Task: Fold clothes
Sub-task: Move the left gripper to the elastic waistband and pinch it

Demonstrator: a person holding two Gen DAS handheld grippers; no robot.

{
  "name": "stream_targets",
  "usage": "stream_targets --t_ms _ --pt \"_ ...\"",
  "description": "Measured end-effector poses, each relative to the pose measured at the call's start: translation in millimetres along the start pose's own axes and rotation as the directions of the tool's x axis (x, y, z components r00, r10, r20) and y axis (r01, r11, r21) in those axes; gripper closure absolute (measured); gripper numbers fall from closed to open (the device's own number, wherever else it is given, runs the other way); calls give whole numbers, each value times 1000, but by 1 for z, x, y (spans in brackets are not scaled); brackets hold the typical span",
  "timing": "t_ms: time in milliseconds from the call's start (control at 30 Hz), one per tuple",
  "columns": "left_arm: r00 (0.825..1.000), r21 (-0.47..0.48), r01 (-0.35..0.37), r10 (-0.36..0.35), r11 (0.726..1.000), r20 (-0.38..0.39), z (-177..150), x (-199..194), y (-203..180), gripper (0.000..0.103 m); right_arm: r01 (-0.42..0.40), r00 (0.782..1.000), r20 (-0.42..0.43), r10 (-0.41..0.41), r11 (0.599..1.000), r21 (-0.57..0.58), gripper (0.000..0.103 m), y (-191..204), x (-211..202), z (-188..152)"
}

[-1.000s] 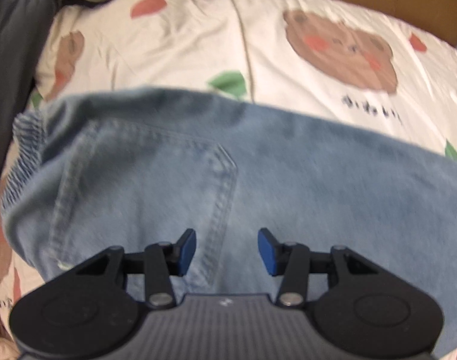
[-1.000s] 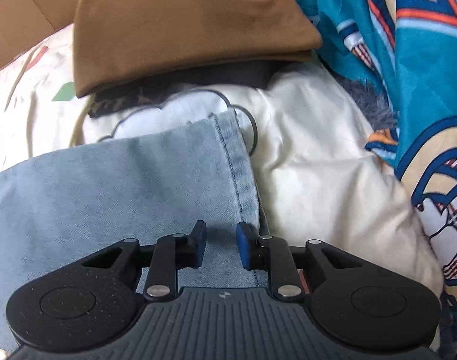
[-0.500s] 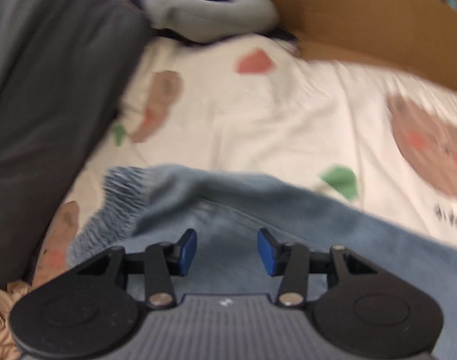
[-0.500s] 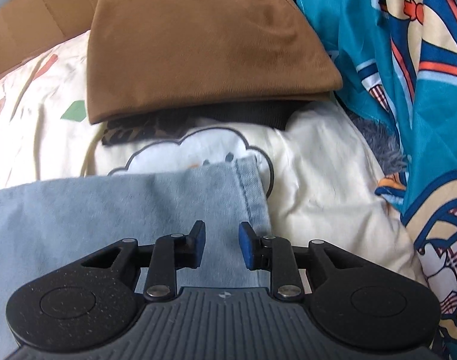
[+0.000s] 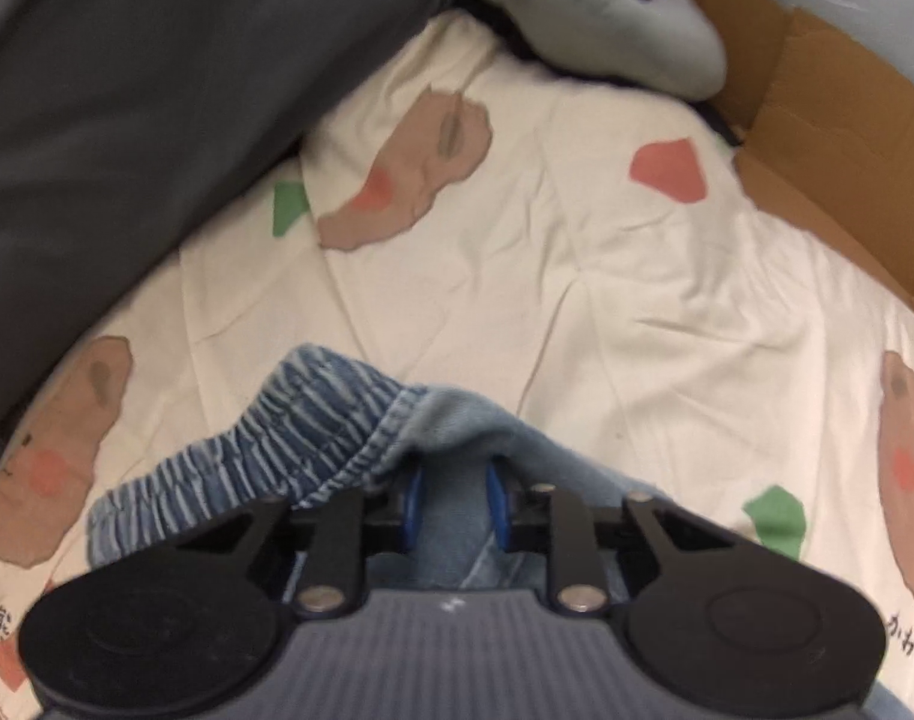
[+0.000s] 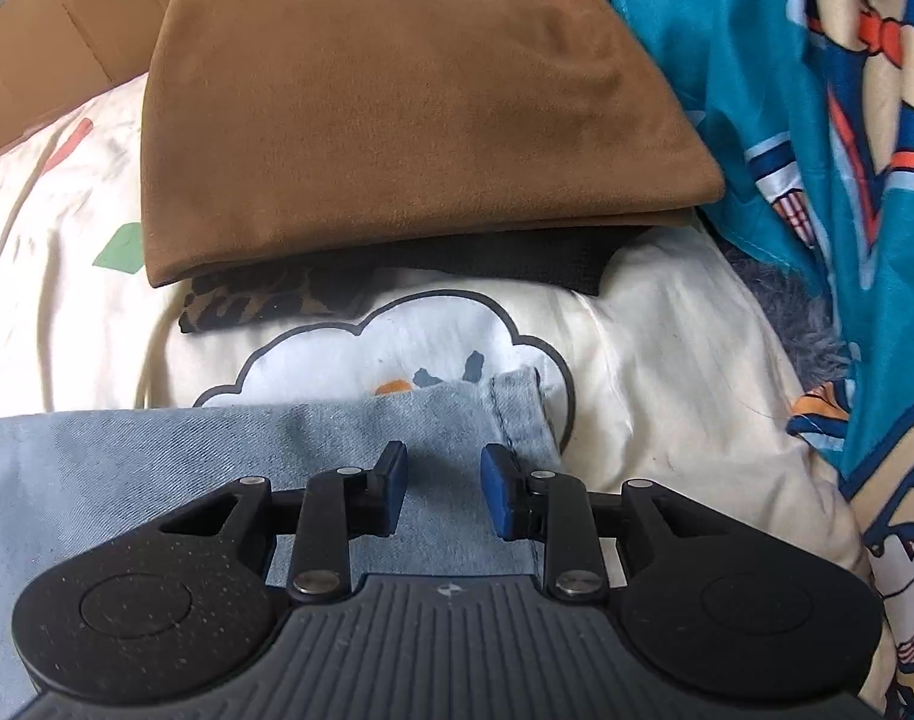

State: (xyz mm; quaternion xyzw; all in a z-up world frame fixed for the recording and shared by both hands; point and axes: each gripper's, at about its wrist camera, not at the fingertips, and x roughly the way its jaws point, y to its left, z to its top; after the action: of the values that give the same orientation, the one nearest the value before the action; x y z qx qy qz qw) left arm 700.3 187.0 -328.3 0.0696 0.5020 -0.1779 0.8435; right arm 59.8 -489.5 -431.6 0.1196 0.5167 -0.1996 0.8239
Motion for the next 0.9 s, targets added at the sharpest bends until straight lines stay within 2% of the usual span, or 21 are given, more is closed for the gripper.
stream_targets --t_ms 100,267,367,467,600,800,900 --pt "1000 50 -8 9 999 -20 6 12 -9 88 -4 1000 -4 4 1000 -13 70 2 6 3" --pt "996 46 0 4 999 -86 9 37 -9 100 -2 1000 -17 2 1000 -18 70 3 12 6" --pt "996 38 17 -13 999 -94 11 40 -6 100 -2 999 -37 1 1000 -23 70 4 14 10" --pt "995 52 21 -15 998 -103 17 30 -9 100 -8 998 -58 7 1000 -4 71 2 14 15" --pt "995 55 41 -36 998 -95 21 -8 -5 99 -20 998 -54 21 1000 9 70 0 7 19" --pt "993 71 12 -4 997 -116 2 -49 10 98 -27 999 -23 28 999 31 69 -3 -8 21" --pt "989 67 -10 20 998 -146 -12 -57 18 98 -23 999 -22 23 999 29 63 -2 -13 17"
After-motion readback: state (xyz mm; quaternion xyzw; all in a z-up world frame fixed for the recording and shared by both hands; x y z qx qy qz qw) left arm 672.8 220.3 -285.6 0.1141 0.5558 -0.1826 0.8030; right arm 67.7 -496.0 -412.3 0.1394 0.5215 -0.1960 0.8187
